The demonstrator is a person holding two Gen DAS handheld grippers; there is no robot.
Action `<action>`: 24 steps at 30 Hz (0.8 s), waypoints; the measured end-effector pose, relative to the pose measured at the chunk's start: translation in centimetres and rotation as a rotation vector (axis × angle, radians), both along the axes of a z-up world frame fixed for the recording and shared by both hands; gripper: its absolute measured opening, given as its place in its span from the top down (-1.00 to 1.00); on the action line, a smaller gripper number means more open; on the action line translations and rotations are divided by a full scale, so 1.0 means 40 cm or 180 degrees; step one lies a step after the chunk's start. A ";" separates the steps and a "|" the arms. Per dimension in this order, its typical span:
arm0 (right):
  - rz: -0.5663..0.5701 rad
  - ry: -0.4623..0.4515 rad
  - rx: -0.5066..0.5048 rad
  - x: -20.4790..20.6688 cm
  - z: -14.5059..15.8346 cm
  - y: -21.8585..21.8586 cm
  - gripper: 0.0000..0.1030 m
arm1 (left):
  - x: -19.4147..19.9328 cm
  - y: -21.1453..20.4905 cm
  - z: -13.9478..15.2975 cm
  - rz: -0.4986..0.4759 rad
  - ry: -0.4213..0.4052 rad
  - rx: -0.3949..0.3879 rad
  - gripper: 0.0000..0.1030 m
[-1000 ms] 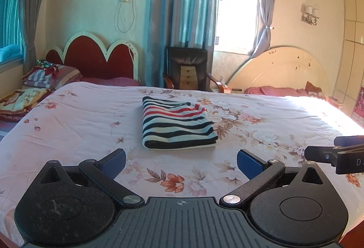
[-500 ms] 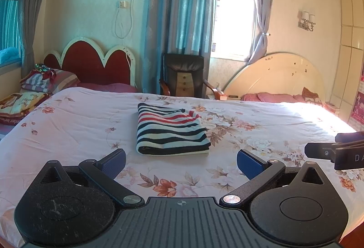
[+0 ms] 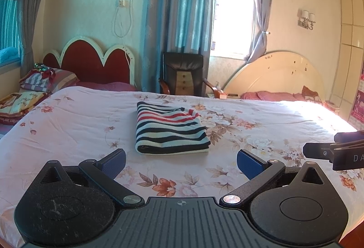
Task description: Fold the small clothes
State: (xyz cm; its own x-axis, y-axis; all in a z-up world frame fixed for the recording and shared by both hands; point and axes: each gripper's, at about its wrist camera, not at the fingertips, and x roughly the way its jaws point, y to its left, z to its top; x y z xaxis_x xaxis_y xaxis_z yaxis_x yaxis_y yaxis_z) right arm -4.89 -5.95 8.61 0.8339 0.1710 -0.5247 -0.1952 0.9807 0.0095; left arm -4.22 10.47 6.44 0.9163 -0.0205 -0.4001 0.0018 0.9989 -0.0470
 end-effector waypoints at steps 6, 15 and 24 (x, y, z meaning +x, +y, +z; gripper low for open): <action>0.0004 -0.0003 0.0005 0.000 -0.001 -0.001 -0.98 | 0.003 -0.002 0.002 -0.0010 0.0002 -0.0001 -0.99; 0.0020 -0.0004 0.0024 -0.001 -0.004 0.004 -0.98 | 0.006 -0.004 0.001 -0.0011 0.0005 0.0002 -0.99; 0.0028 0.0004 0.0023 -0.002 -0.001 0.005 -0.98 | 0.006 -0.004 0.000 -0.0012 0.0008 0.0008 -0.99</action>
